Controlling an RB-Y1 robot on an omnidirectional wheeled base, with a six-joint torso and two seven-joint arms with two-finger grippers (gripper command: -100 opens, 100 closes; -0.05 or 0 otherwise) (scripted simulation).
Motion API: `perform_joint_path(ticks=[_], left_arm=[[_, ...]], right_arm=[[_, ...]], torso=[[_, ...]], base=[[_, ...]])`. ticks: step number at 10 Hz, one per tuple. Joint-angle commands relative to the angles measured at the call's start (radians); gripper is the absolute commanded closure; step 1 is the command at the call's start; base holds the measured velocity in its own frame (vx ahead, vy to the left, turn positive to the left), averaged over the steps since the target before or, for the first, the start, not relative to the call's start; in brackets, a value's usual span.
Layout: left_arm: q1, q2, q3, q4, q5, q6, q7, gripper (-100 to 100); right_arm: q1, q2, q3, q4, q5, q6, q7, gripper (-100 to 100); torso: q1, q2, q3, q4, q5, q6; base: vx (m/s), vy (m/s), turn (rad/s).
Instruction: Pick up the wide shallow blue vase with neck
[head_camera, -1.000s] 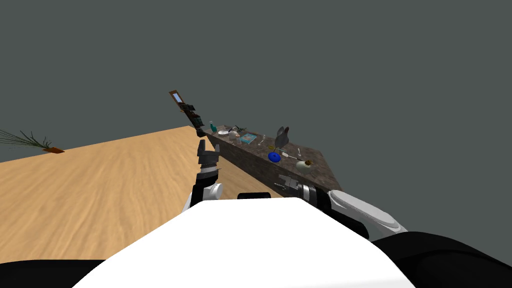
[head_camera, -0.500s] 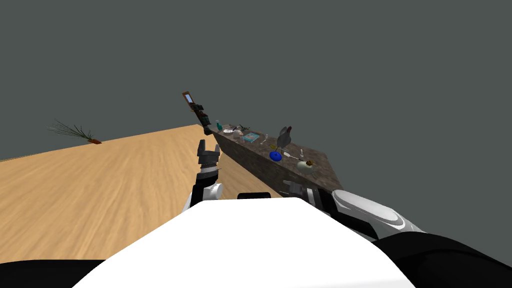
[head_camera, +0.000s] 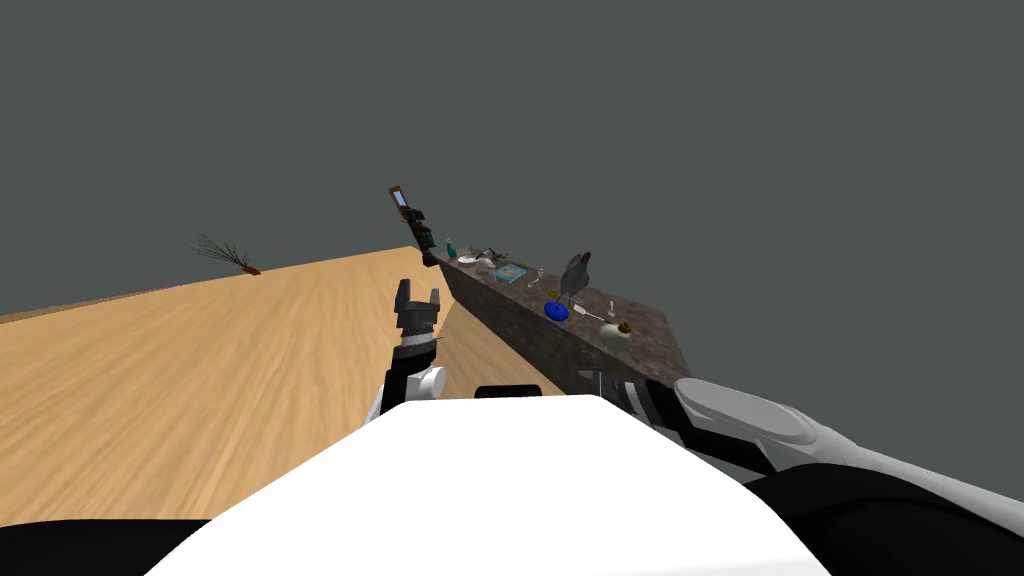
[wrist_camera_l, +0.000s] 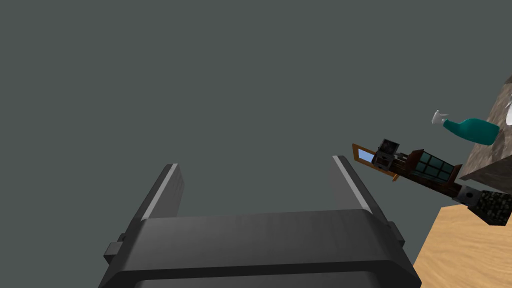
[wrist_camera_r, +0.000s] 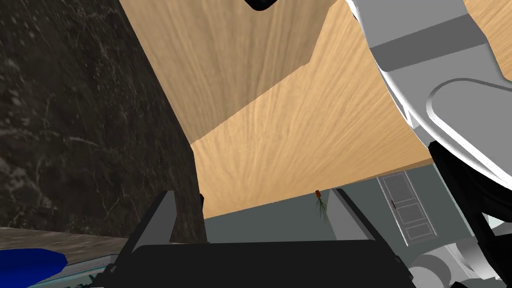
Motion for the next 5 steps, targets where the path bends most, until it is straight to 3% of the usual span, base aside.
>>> perform_joint_path(ticks=[1, 2, 3, 5], left_arm=[[0.000, 0.000, 0.000, 0.000, 0.000, 0.000, 0.000, 0], [0.000, 0.000, 0.000, 0.000, 0.000, 0.000, 0.000, 0], [0.000, 0.000, 0.000, 0.000, 0.000, 0.000, 0.000, 0], [0.000, 0.000, 0.000, 0.000, 0.000, 0.000, 0.000, 0]], right_arm=[[0.009, -0.050, 0.010, 0.031, 0.047, 0.003, -0.015, -100], [0.009, -0.083, 0.010, 0.031, 0.047, 0.003, -0.015, -100], [0.019, -0.112, 0.019, 0.064, 0.085, 0.003, -0.026, -100], [0.019, -0.155, 0.019, 0.064, 0.091, 0.003, -0.026, -100]], torso=[[0.000, 0.000, 0.000, 0.000, 0.000, 0.000], [0.001, 0.000, 0.000, 0.000, 0.000, -0.001], [0.000, 0.000, 0.000, 0.000, 0.000, 0.000], [0.000, 0.000, 0.000, 0.000, 0.000, 0.000]], base=[[-0.055, 0.004, 0.263], [-0.055, -0.007, 0.185], [-0.068, -0.001, 0.311], [-0.040, -0.005, 0.056]])
